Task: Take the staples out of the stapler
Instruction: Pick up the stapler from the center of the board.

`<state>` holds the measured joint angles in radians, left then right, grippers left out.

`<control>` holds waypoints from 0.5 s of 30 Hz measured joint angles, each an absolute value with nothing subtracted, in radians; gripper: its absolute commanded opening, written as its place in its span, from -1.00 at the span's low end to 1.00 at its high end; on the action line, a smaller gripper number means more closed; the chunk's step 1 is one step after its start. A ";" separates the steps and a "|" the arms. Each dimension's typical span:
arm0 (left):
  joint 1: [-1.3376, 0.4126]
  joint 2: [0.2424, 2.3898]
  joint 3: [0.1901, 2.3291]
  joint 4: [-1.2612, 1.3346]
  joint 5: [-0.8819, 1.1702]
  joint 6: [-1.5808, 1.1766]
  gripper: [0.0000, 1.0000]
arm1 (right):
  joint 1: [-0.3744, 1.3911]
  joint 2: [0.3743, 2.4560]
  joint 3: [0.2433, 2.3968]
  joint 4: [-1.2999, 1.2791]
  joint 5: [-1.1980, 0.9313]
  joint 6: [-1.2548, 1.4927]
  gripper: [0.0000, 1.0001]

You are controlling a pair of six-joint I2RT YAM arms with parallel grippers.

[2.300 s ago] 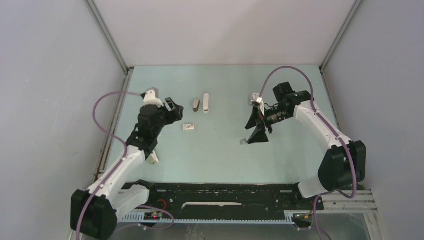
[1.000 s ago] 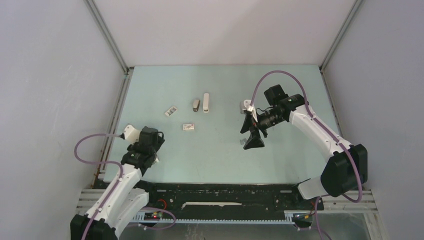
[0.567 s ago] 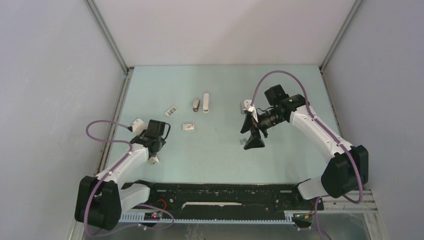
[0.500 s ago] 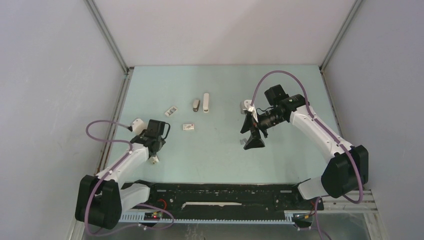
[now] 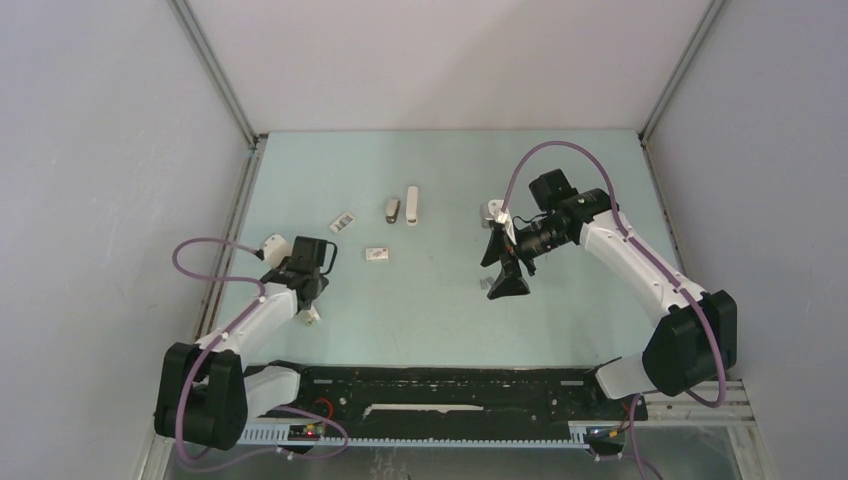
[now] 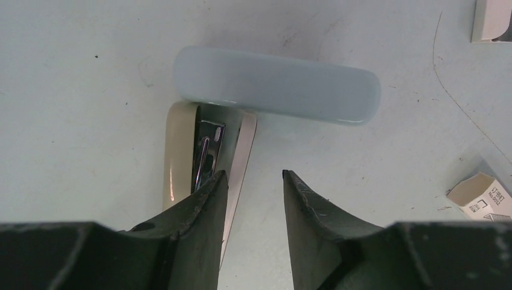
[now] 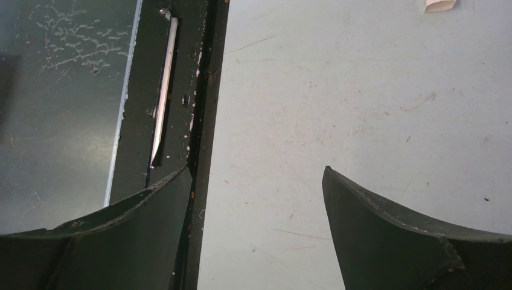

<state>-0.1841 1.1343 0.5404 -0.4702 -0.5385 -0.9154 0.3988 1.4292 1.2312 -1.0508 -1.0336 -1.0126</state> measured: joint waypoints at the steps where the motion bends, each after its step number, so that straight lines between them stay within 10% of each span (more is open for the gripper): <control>1: -0.183 1.134 0.540 -0.469 -0.538 -0.916 -0.10 | 0.399 1.429 1.231 -1.051 -1.034 -1.013 0.79; 15: -0.177 1.165 0.538 -0.459 -0.509 -0.917 -0.21 | 0.399 1.424 1.231 -1.051 -1.034 -1.013 0.79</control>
